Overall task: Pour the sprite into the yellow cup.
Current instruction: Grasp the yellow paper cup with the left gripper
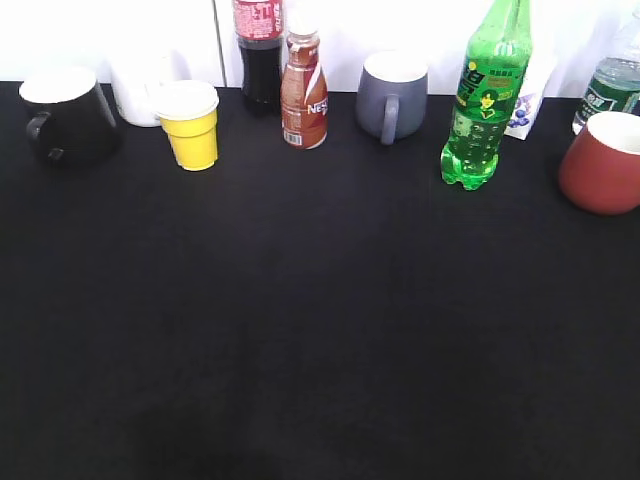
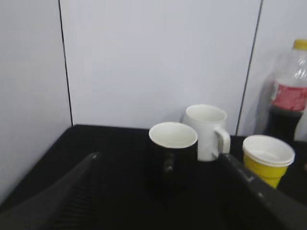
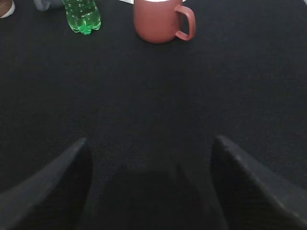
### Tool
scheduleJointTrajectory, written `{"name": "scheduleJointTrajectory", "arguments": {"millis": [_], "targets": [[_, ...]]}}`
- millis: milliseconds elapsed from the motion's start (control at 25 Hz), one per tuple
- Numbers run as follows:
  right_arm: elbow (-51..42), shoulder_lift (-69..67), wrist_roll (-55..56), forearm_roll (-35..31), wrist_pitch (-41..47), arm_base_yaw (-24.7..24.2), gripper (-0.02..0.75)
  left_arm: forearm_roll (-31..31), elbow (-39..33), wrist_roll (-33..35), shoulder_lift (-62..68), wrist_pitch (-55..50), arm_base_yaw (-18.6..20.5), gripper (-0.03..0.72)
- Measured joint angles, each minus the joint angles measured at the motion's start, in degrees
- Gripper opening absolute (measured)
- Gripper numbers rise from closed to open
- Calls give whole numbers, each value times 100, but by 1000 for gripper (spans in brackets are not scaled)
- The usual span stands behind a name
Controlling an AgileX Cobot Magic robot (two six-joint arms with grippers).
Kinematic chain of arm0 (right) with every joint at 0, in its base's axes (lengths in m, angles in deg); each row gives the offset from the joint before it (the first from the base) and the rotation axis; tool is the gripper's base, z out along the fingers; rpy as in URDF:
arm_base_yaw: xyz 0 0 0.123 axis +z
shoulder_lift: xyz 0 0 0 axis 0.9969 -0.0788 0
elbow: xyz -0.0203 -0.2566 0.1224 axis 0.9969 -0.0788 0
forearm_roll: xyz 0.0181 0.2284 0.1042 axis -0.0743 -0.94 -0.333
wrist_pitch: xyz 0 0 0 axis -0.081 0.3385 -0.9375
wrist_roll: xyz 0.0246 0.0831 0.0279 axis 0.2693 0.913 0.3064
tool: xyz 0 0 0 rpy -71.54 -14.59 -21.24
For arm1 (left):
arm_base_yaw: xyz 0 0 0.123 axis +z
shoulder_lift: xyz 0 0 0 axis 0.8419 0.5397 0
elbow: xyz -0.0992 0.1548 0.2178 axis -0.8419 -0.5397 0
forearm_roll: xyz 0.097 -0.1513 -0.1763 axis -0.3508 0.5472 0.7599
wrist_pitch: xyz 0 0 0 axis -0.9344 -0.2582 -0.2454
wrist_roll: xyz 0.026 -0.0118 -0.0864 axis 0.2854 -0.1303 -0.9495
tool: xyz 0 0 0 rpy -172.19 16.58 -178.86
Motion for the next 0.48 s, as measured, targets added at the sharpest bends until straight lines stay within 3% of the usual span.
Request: {"name": "scheduleJointTrajectory", "arguments": {"millis": [120, 280, 360, 480], "targets": [[0, 0, 0, 0, 0, 0, 585, -1457, -11, -876, 1494, 1668, 0, 554], [0, 0, 0, 0, 0, 0, 585, -2249, -11, -985, 3298, 3215, -19, 554], [0, 0, 0, 0, 0, 0, 585, -2112, 134, -985, 3855, 3372, -316, 554], [0, 0, 0, 0, 0, 0, 585, -1483, 824, -684, 4431, 2521, -1113, 554]]}}
